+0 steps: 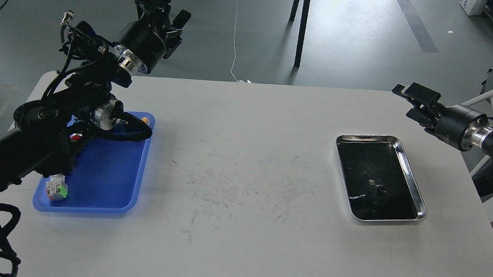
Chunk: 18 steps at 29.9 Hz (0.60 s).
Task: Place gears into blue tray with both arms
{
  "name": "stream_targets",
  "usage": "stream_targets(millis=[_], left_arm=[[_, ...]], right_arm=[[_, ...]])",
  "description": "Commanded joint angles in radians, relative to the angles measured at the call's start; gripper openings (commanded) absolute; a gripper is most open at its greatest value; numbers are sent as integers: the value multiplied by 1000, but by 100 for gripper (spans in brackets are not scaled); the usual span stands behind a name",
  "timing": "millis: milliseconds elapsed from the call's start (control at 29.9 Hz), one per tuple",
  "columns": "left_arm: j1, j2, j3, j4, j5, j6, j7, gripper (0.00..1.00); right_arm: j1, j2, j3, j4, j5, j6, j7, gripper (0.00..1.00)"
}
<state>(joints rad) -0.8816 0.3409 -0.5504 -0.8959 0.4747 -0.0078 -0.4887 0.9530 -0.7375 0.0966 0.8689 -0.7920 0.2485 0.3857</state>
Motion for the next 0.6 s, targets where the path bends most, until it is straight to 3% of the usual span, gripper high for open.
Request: stream_targets(millis=[0, 568], left_arm=[[13, 0, -13, 0, -5, -1, 0, 98], [21, 10, -10, -3, -4, 0, 0, 98]], right_arm=[[0, -13, -37, 33, -30, 0, 2, 98], [-3, -80, -86, 94, -239, 0, 27, 98]])
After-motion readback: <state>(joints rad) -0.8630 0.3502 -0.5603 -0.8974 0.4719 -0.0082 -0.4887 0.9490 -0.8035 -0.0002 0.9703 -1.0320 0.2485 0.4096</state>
